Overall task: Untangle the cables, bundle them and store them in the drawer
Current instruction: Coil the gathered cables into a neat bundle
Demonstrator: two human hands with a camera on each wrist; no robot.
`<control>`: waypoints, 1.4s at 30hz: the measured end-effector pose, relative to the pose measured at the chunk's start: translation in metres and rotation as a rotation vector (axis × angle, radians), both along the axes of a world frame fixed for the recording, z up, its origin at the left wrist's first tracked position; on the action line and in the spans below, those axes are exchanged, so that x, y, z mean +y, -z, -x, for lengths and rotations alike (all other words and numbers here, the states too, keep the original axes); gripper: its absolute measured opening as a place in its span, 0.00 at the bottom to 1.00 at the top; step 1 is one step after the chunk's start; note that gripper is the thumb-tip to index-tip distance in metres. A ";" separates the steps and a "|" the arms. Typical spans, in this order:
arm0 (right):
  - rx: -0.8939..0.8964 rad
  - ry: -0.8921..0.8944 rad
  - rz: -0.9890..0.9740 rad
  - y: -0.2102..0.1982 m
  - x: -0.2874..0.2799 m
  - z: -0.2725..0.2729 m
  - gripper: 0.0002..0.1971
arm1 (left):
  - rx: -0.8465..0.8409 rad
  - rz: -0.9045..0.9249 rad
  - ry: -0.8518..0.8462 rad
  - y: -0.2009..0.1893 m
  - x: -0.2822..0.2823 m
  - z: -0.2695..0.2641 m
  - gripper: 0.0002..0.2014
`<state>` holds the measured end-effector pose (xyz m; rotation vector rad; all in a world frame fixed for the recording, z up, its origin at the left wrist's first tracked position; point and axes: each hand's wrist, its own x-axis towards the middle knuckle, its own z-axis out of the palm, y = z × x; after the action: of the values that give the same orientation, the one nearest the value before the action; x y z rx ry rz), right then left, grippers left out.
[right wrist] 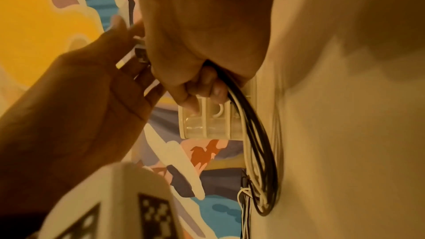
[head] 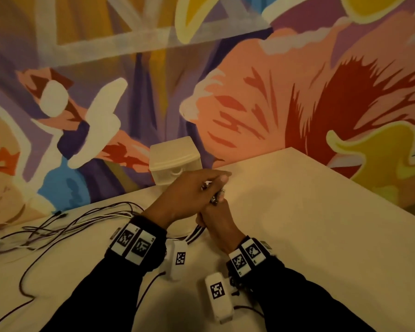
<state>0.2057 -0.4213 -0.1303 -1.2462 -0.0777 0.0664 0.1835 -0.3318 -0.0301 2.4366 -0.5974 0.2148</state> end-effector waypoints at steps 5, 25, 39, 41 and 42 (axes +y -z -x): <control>0.002 -0.004 0.038 0.005 -0.003 0.001 0.12 | 0.060 -0.018 0.005 0.010 0.001 -0.005 0.15; 0.008 0.042 0.232 0.002 0.001 0.003 0.12 | 0.060 0.114 -0.165 -0.009 0.008 -0.007 0.30; -0.218 0.125 0.429 0.002 0.005 -0.001 0.26 | -0.069 -0.421 -0.155 0.012 -0.004 -0.029 0.12; -0.116 0.085 0.321 0.004 0.005 -0.004 0.33 | 0.037 -0.312 -0.170 0.012 0.001 -0.033 0.11; -0.084 0.056 0.292 0.004 0.006 -0.006 0.33 | 0.063 -0.277 -0.180 0.010 0.003 -0.033 0.10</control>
<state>0.2116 -0.4157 -0.1347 -1.5421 -0.1082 -0.0247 0.2168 -0.3284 -0.0401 2.7569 -0.4017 0.1351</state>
